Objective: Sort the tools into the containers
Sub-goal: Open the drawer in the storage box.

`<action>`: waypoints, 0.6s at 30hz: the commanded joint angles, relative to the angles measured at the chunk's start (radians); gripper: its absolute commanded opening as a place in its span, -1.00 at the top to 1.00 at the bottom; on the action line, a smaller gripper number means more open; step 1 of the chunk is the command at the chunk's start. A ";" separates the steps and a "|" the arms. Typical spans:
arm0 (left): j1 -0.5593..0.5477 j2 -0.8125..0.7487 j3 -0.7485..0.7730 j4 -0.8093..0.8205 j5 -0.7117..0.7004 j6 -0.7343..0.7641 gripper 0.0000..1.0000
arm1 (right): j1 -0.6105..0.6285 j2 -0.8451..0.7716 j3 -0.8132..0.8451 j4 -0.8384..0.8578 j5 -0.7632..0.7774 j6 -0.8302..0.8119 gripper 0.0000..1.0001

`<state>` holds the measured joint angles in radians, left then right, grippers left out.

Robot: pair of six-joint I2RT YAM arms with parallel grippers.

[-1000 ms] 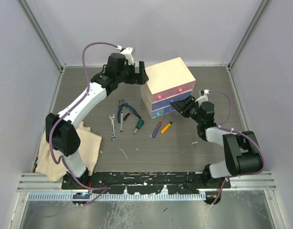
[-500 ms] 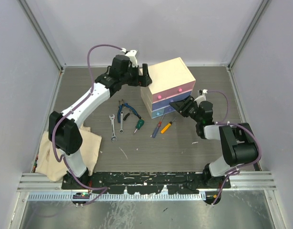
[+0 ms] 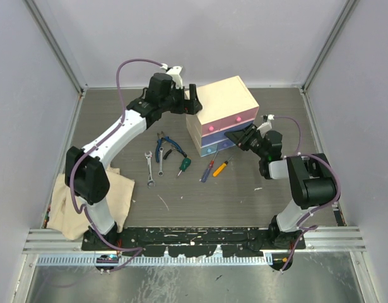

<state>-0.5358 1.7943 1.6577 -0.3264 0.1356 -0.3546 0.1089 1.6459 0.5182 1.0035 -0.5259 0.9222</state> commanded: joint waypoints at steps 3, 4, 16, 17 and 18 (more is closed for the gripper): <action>-0.004 0.026 -0.022 -0.043 -0.016 0.036 -0.83 | -0.003 0.009 0.054 0.097 -0.007 0.005 0.43; -0.005 0.027 -0.023 -0.043 -0.017 0.036 -0.83 | -0.003 0.008 0.053 0.096 -0.009 0.007 0.46; -0.004 0.027 -0.017 -0.052 -0.016 0.025 -0.83 | -0.003 -0.167 -0.052 -0.082 0.007 -0.059 0.59; -0.004 0.028 -0.016 -0.052 -0.018 0.024 -0.83 | -0.004 -0.182 -0.062 -0.104 0.006 -0.066 0.60; -0.004 0.030 -0.016 -0.055 -0.019 0.025 -0.83 | -0.004 -0.199 -0.073 -0.117 0.005 -0.071 0.60</action>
<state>-0.5365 1.7958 1.6577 -0.3225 0.1352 -0.3550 0.1074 1.5394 0.4725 0.9119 -0.5152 0.8913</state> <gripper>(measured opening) 0.917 0.304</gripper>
